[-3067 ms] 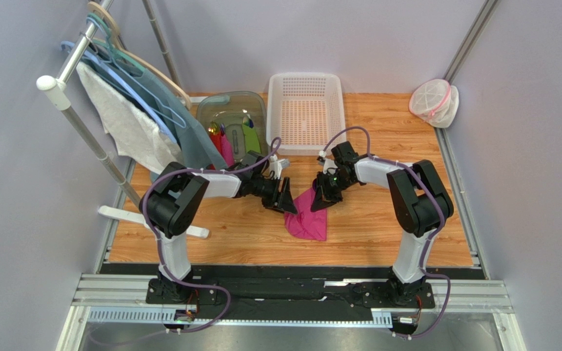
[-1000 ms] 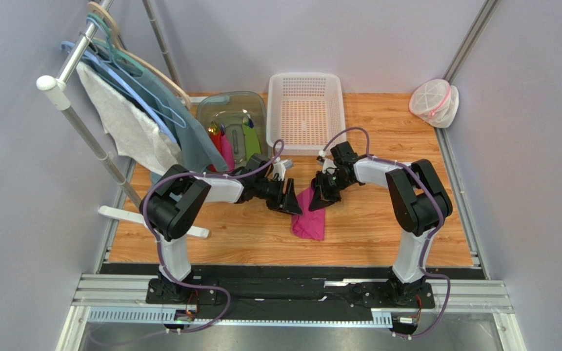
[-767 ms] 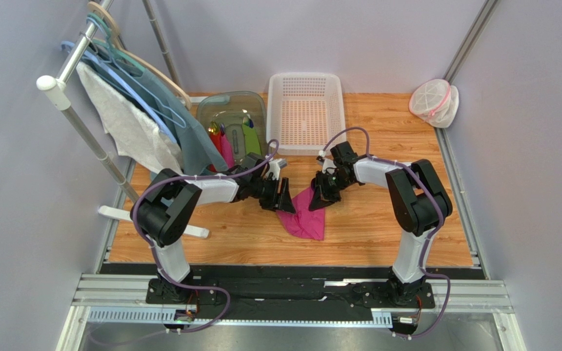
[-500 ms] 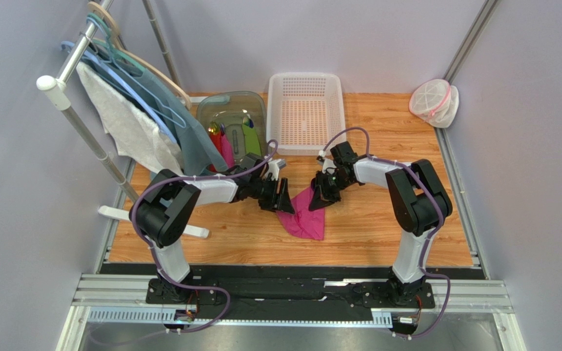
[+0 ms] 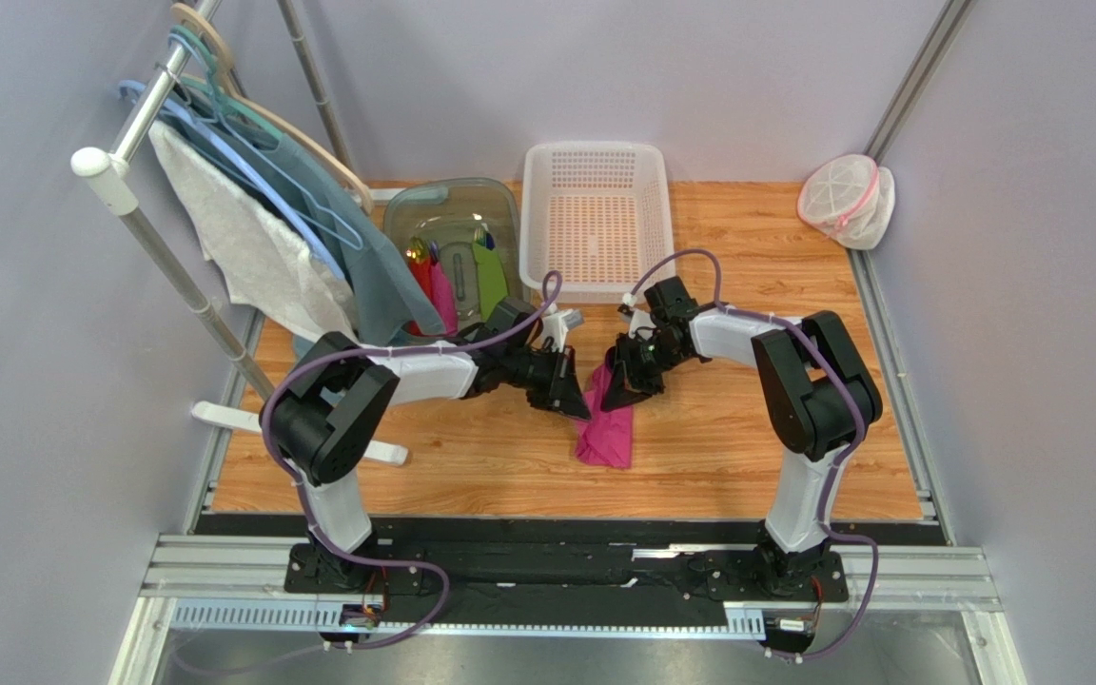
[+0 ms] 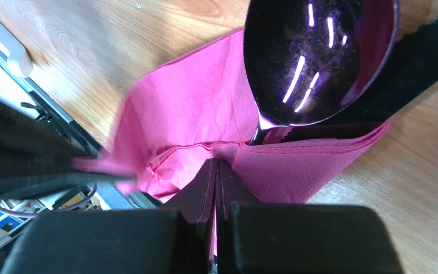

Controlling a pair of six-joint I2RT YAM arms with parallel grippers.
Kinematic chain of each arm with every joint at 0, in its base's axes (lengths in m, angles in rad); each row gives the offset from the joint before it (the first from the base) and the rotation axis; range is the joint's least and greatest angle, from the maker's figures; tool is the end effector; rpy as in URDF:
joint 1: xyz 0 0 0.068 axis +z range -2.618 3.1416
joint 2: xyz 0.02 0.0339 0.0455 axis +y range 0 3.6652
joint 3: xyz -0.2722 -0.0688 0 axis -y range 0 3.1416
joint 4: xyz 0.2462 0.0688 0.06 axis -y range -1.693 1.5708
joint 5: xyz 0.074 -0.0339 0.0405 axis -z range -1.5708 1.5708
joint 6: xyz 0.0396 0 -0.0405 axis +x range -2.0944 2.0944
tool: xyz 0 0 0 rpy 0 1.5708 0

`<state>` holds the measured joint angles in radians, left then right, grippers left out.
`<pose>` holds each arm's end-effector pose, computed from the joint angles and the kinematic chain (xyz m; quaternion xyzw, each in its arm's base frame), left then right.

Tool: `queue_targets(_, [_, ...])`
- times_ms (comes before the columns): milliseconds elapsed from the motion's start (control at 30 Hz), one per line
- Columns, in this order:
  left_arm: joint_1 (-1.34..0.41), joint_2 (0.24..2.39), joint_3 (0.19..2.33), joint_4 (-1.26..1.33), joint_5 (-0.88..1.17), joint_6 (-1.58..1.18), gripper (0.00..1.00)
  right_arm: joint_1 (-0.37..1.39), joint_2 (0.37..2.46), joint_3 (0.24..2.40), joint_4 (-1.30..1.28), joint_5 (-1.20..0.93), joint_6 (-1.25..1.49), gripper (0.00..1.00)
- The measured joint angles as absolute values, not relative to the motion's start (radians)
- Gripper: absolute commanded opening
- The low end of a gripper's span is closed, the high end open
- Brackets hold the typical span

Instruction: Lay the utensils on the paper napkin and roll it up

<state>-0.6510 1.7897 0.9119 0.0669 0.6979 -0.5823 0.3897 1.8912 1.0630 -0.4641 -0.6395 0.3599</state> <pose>0.2665 -0.2350 0.1525 0.1567 0.8678 -0.4606 0.1007 0.3106 0.1531 0.1293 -0.0576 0.9394 0.3379 0.0087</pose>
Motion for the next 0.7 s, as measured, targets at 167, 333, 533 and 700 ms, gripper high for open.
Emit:
queue_targets(167, [-0.715,1.829,0.998,0.071,0.696,-0.583,0.15,0.390,1.891,1.061,-0.461,-0.640,0.364,0.00])
queue_targets(333, [-0.733,1.935,1.075,0.019,0.648,-0.583,0.15,0.390,1.891,1.059,-0.456,-0.640,0.370,0.00])
queue_targets(533, [-0.730,1.986,1.147,-0.128,0.577,-0.550,0.13,0.390,1.889,1.052,-0.439,-0.641,0.379,0.00])
queue_targets(700, [-0.740,1.986,1.205,-0.241,0.515,-0.472,0.11,0.389,1.884,1.046,-0.429,-0.640,0.386,0.00])
